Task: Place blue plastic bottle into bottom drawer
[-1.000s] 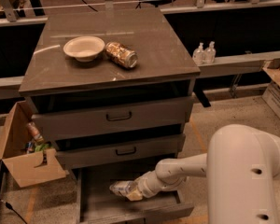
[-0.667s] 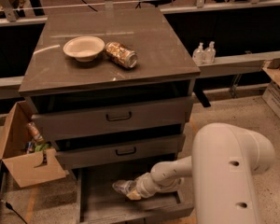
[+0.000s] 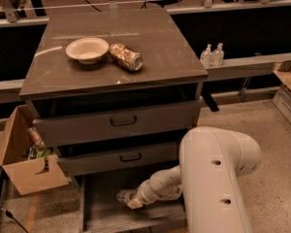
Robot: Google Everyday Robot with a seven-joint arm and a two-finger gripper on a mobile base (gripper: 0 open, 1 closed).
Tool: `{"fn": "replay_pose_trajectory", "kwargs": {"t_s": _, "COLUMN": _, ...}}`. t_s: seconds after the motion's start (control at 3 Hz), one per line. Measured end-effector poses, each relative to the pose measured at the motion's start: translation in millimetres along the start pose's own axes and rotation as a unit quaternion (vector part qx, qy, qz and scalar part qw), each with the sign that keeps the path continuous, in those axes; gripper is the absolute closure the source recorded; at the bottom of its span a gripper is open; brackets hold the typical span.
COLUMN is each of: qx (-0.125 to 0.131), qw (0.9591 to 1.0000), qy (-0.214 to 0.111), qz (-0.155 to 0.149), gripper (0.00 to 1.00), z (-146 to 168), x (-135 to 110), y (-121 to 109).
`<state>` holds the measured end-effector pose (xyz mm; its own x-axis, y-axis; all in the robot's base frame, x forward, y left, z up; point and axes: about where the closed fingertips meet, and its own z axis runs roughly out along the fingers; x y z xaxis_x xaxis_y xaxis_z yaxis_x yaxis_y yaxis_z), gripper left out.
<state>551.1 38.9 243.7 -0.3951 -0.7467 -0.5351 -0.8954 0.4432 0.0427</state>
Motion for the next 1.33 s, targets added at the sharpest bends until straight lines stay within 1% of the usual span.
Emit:
{"fn": "replay_pose_trajectory", "kwargs": {"t_s": 0.33, "qx": 0.028, "qw": 0.9993, "qy": -0.007, "qz": 0.024, "gripper": 0.00, "z": -5, "x": -3, "y": -11}}
{"fn": "replay_pose_trajectory", "kwargs": {"t_s": 0.67, "qx": 0.077, "qw": 0.9936, "qy": -0.025, "qz": 0.078, "gripper": 0.16, "z": -36, "x": -3, "y": -29}}
{"fn": "replay_pose_trajectory", "kwargs": {"t_s": 1.0, "qx": 0.127, "qw": 0.9836, "qy": -0.029, "qz": 0.125, "gripper": 0.39, "z": -78, "x": 8, "y": -47}}
{"fn": "replay_pose_trajectory", "kwargs": {"t_s": 1.33, "qx": 0.180, "qw": 0.9678, "qy": -0.013, "qz": 0.175, "gripper": 0.63, "z": -121, "x": 32, "y": -64}}
